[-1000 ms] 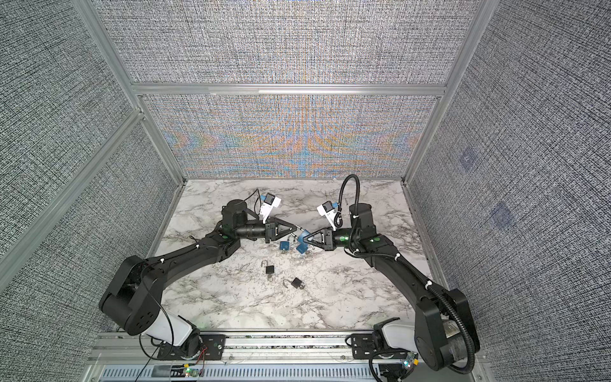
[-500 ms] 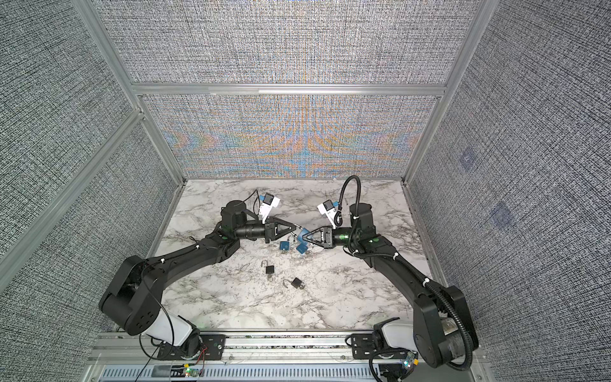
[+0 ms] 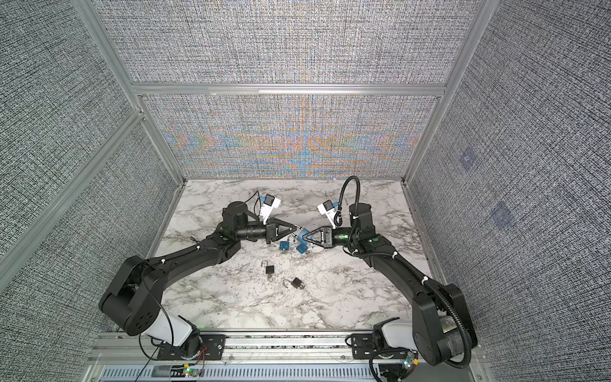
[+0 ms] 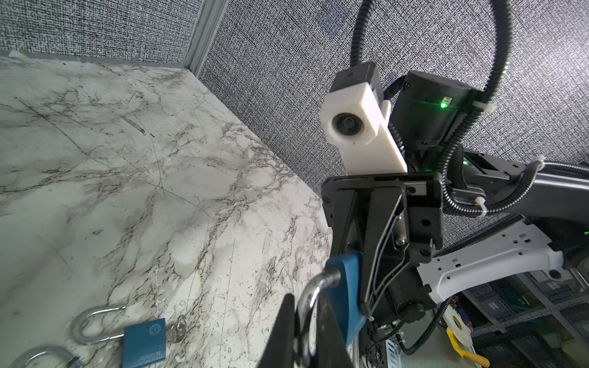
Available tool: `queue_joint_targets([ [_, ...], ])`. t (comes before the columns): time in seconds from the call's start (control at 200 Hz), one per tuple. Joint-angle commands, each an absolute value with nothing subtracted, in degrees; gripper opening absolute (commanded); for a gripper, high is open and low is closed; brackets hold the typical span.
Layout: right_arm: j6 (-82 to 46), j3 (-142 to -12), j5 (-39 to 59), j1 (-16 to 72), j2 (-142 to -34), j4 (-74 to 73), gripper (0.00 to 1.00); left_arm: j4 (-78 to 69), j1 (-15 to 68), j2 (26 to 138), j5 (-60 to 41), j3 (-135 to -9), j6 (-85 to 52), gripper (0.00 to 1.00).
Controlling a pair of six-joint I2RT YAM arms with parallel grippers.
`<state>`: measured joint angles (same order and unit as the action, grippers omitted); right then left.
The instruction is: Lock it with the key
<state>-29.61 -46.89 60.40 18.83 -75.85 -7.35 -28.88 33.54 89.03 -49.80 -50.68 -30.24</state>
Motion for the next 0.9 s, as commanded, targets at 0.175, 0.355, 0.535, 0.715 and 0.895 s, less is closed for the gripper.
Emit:
queue_joint_targets([
  [0.175,-31.27,-49.48,63.3,19.93,-76.8,-18.85,0.0,-26.66,36.07,89.6,-52.28,-49.73,-30.11,0.0],
  [0.355,-31.46,-50.09,62.77,19.87,-77.73,-19.47,0.0,-26.94,36.99,89.34,-52.34,-49.06,-30.51,0.0],
  [0.535,-31.64,-50.89,62.14,19.97,-78.99,-19.61,0.0,-27.18,37.53,88.77,-51.97,-48.62,-30.58,0.0],
  [0.715,-30.5,-50.37,61.05,19.96,-79.29,-18.16,0.0,-28.3,37.53,87.92,-49.12,-47.72,-30.55,0.0],
  [0.895,-27.95,-49.33,59.74,19.97,-79.04,-14.31,0.0,-29.9,36.86,87.57,-47.05,-47.6,-31.17,0.0],
])
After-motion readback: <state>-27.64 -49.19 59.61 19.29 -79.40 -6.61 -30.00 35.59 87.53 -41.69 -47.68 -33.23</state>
